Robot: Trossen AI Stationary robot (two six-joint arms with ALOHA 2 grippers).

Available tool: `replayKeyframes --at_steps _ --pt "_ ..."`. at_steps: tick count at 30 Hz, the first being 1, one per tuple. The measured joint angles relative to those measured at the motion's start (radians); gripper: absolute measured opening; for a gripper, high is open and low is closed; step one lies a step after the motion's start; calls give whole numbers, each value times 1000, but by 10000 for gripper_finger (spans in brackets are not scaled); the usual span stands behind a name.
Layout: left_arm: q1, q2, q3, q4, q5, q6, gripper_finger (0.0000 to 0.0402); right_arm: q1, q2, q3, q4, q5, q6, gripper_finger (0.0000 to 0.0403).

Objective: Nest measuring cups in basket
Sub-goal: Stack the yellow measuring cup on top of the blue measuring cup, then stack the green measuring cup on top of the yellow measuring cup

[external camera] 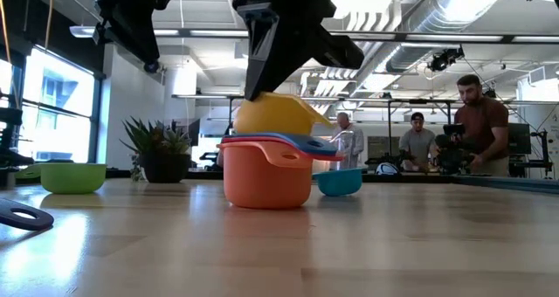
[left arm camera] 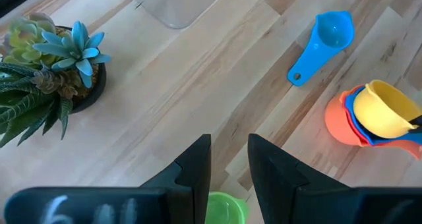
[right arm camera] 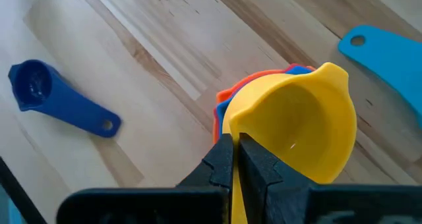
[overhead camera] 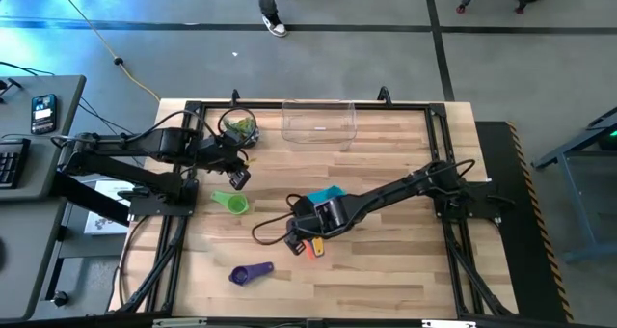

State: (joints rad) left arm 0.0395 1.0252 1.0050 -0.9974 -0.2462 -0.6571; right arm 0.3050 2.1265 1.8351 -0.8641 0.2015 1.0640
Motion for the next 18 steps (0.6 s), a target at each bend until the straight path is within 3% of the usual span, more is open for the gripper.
replayKeyframes --at_steps 18 --pt "0 0 0 -1 0 0 90 0 0 19 -18 -14 -8 71"
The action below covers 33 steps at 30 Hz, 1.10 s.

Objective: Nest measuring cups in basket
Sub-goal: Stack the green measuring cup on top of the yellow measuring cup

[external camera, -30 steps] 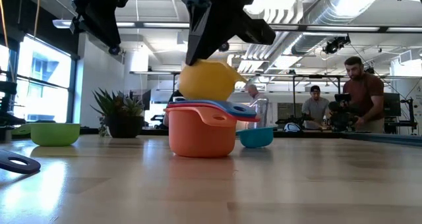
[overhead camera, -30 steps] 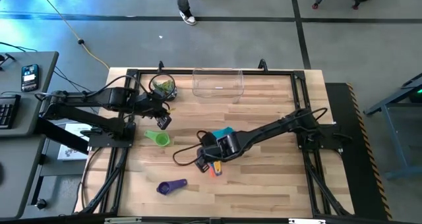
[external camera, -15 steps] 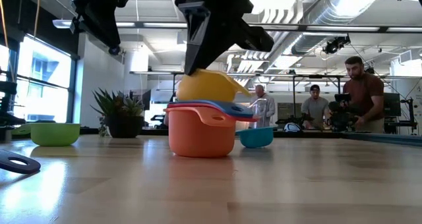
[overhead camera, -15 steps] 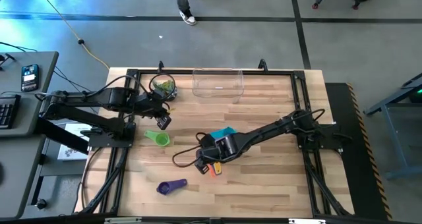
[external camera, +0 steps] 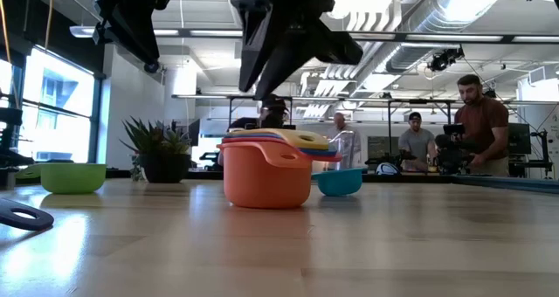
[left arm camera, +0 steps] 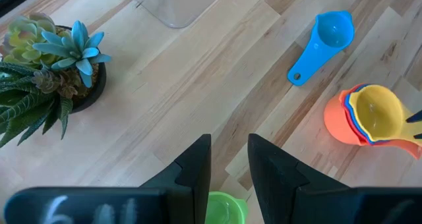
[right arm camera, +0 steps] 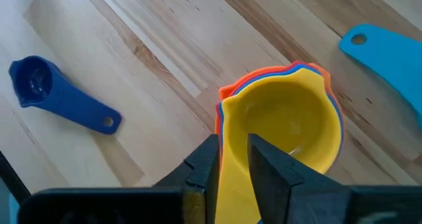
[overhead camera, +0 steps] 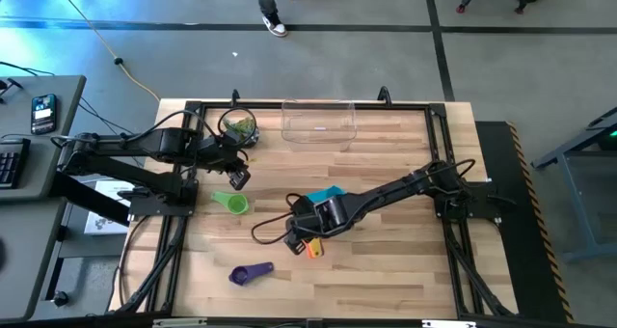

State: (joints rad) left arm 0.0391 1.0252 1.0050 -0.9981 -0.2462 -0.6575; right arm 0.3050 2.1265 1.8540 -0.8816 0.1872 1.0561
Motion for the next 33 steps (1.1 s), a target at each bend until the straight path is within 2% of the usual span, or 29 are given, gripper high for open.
replayKeyframes --at_steps 3,10,16,25,33 --pt "0 0 0 -5 22 15 90 0 0 37 -19 21 -17 71" --pt "-1 0 0 -92 56 33 90 -22 -2 169 -195 109 -130 71" --pt "0 0 0 -156 61 33 90 -58 -2 287 -325 122 -279 71" --pt "0 0 0 -163 142 -48 107 -134 -2 499 -538 152 -531 71" --pt "-1 0 -35 -163 187 -101 150 -233 -121 462 -598 146 -722 71"
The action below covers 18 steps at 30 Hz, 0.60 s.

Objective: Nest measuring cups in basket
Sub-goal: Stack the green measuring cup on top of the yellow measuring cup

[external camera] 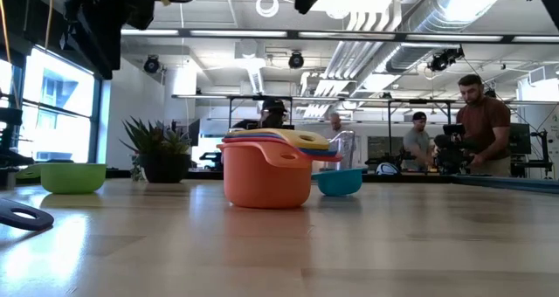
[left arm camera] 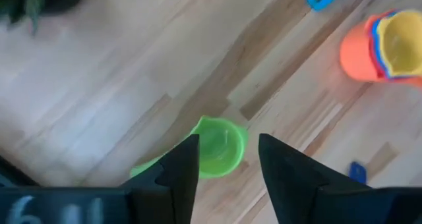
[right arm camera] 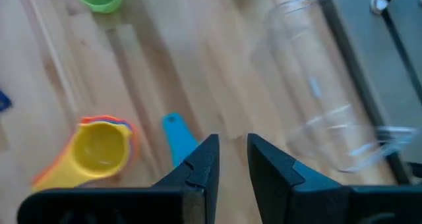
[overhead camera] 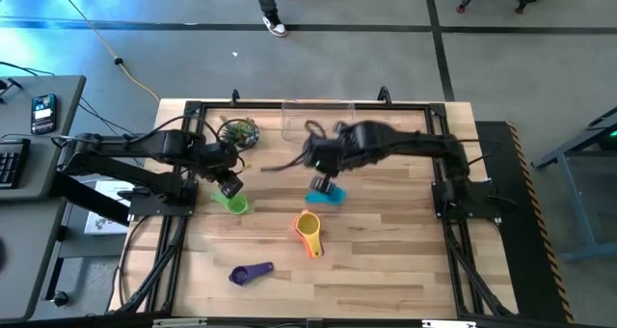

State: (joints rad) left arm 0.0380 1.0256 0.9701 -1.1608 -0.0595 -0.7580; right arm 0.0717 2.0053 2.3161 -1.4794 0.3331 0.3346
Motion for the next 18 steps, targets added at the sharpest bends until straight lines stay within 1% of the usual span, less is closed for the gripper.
replayKeyframes --at_steps 6,10,13,18 --pt "0 2 -78 17 4 -50 154 -86 -91 0 -28 -16 -129 71" --pt "-1 13 -135 74 10 -51 149 -144 -141 0 -49 -58 -200 71" --pt "-2 34 -176 124 25 -52 145 -186 -174 0 -63 -88 -230 71" --pt "-2 87 -224 141 25 -52 139 -238 -215 0 -72 -105 -247 71"
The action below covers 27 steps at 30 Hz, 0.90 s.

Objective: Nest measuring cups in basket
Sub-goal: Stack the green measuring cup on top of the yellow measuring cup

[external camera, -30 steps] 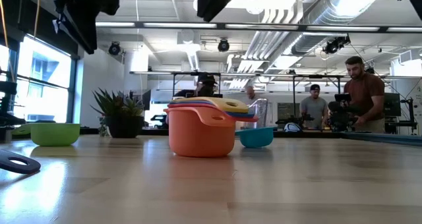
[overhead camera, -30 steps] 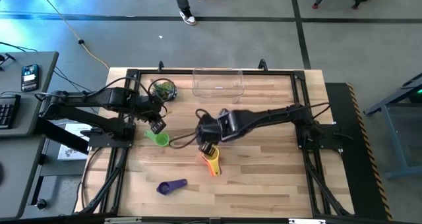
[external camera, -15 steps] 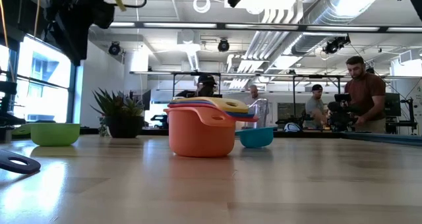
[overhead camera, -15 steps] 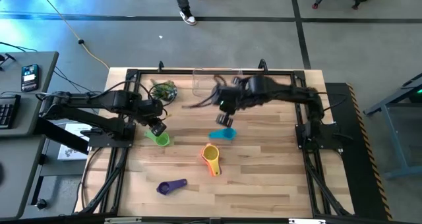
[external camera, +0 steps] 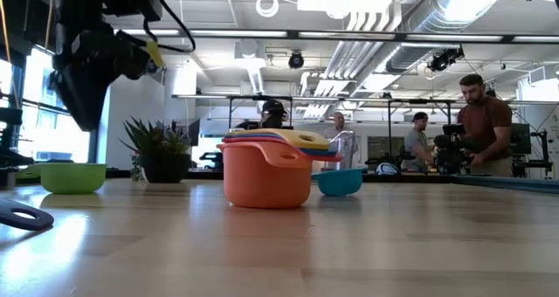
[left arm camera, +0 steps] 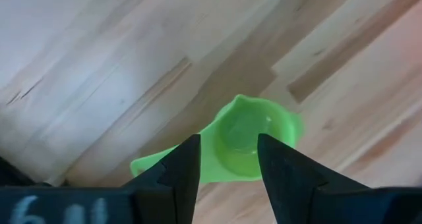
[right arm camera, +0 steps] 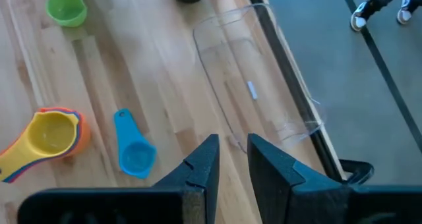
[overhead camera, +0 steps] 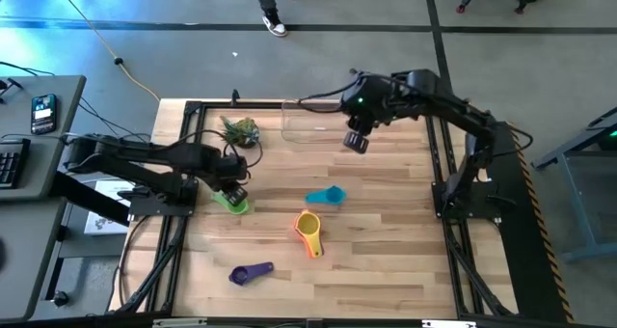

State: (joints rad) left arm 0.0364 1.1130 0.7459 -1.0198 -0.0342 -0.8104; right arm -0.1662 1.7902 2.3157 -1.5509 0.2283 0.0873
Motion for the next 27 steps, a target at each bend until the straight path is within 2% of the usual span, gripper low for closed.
replayKeyframes --at_steps 14,21,27 --pt "0 160 -46 108 4 36 137 -31 -14 0 -21 -1 -36 71" --pt "-4 225 -46 107 48 63 132 -31 -14 0 -21 0 -43 71" --pt "-5 274 -46 121 38 55 118 -31 -14 0 -20 0 -40 71"
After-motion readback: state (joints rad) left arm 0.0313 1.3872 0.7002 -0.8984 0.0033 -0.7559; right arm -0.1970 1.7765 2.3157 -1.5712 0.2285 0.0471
